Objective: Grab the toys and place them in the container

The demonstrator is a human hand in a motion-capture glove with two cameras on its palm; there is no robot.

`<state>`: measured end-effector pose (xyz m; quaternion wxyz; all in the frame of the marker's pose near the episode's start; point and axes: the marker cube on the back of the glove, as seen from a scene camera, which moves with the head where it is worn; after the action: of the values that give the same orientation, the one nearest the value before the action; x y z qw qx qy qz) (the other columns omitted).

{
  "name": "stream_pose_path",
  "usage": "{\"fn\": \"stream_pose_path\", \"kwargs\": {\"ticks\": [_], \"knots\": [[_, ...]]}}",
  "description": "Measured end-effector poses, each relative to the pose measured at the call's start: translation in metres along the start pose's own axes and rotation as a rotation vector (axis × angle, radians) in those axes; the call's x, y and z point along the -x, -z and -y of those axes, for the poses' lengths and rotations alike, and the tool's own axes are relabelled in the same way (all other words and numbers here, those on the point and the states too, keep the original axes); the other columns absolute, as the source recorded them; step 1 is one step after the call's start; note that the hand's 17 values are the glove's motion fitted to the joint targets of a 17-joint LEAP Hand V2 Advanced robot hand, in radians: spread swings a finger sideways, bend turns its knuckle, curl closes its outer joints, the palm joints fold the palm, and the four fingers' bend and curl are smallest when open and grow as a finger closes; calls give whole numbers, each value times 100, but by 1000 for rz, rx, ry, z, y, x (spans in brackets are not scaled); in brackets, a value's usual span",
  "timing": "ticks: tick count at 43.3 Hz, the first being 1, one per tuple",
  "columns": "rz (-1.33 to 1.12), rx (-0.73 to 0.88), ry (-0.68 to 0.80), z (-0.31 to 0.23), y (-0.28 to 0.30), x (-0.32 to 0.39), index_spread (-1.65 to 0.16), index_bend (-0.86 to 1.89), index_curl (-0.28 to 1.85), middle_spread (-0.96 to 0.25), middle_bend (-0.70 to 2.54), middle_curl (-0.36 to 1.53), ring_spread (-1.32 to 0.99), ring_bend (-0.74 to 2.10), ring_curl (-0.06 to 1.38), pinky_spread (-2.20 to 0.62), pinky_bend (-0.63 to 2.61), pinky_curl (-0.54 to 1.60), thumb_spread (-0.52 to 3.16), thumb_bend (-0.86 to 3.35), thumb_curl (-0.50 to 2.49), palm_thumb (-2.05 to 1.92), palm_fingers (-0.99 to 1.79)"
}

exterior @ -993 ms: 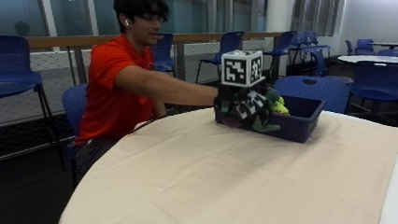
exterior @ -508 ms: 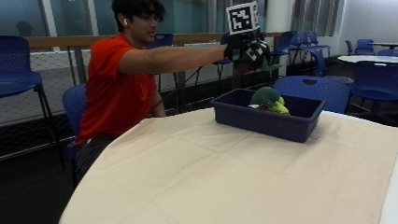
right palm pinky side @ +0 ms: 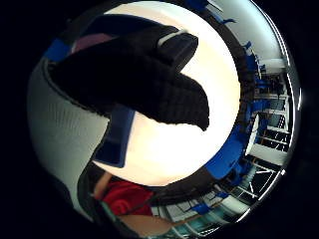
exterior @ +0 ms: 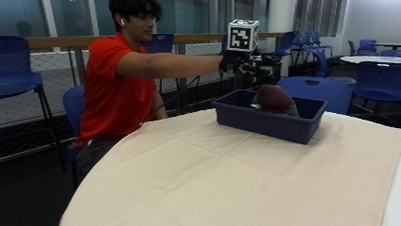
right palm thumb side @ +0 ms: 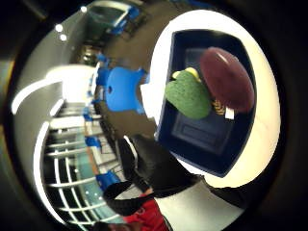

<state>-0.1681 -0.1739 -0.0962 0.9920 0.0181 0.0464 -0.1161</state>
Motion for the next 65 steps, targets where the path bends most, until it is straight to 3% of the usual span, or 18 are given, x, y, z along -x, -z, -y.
{"fn": "stream_pose_path", "kwargs": {"ticks": [2,8,18,35,65], "knots": [[-39,-3,25,-11,-5,-15,-36,6,37,-4,11,22,-5,38,30,-5,140,47,92,-13,51,-13,-31],[10,-8,-147,-39,-20,-53,-35,10,33,-2,10,20,4,32,26,4,138,45,92,-12,43,-14,-28],[-16,-37,-257,-106,-60,-135,-35,13,29,-2,11,19,9,27,26,10,129,40,93,-10,34,-12,-25],[55,-62,-301,-191,-96,-194,-36,14,27,-5,11,19,9,23,27,13,114,34,96,-9,25,-11,-19],[159,-68,-333,-196,-107,-200,-38,16,27,-6,11,17,8,20,30,13,106,32,97,-8,19,-11,-16]]}}
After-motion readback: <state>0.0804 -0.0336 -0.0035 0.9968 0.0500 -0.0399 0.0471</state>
